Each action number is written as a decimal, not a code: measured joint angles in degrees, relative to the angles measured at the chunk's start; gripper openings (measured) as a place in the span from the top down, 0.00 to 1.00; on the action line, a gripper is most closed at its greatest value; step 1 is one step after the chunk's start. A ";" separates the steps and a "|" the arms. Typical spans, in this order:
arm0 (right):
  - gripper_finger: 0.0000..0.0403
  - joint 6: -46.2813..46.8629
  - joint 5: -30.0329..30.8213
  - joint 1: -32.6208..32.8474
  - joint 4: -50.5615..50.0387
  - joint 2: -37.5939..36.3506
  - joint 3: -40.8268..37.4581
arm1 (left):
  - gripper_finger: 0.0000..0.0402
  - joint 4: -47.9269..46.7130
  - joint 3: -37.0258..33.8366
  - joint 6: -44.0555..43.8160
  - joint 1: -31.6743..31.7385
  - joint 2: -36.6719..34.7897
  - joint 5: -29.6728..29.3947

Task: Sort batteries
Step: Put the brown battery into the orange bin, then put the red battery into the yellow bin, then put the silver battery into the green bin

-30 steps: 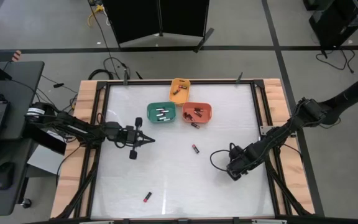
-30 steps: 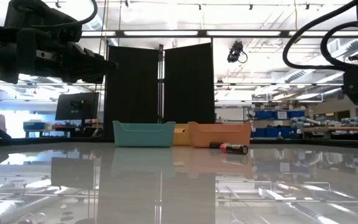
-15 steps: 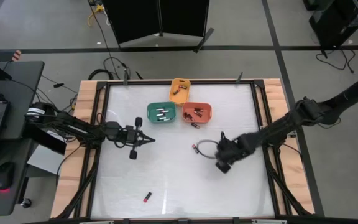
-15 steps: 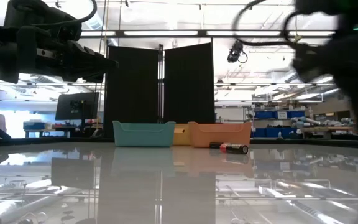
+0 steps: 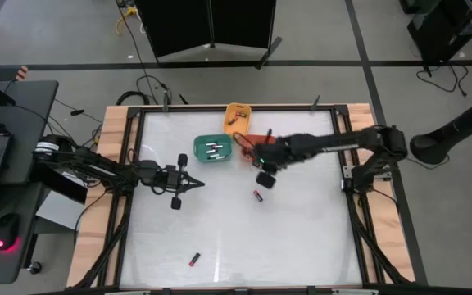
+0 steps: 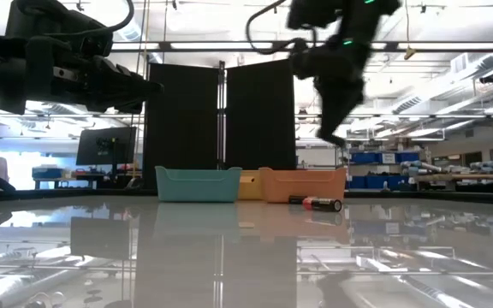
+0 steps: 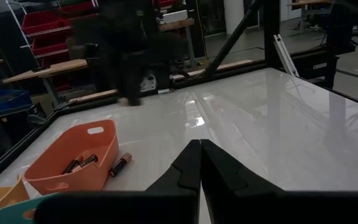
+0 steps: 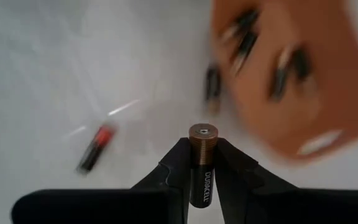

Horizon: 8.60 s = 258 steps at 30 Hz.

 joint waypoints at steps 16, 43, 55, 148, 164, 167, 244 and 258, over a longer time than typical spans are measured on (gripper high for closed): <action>0.84 -26.82 1.05 -12.00 -1.44 19.27 12.57 | 0.96 -0.01 0.00 -0.20 0.01 0.00 0.02; 0.73 -26.04 0.98 -14.14 3.23 23.03 12.55 | 0.96 -0.16 -0.01 0.09 0.00 0.00 0.00; 0.48 -9.64 0.38 -8.18 -4.58 13.06 12.52 | 0.96 -0.25 -0.02 0.09 0.01 0.00 -0.22; 0.86 -32.43 -2.73 -23.44 12.35 25.22 25.09 | 0.96 2.07 0.17 -2.34 1.67 0.00 0.33; 0.86 -35.00 -10.81 -27.62 4.04 35.85 35.32 | 0.96 1.97 0.17 -1.88 1.67 0.00 0.33; 0.86 -34.28 -11.71 -28.02 4.10 35.91 35.31 | 0.96 2.01 0.17 -1.81 1.67 0.00 0.00; 0.98 17.51 -12.35 4.29 -26.70 -4.30 -29.61 | 0.96 3.62 0.17 -2.45 1.67 0.00 -1.77; 0.98 6.88 -2.25 -10.31 -28.75 10.60 -28.43 | 0.96 3.51 0.17 -1.86 1.70 0.00 -2.53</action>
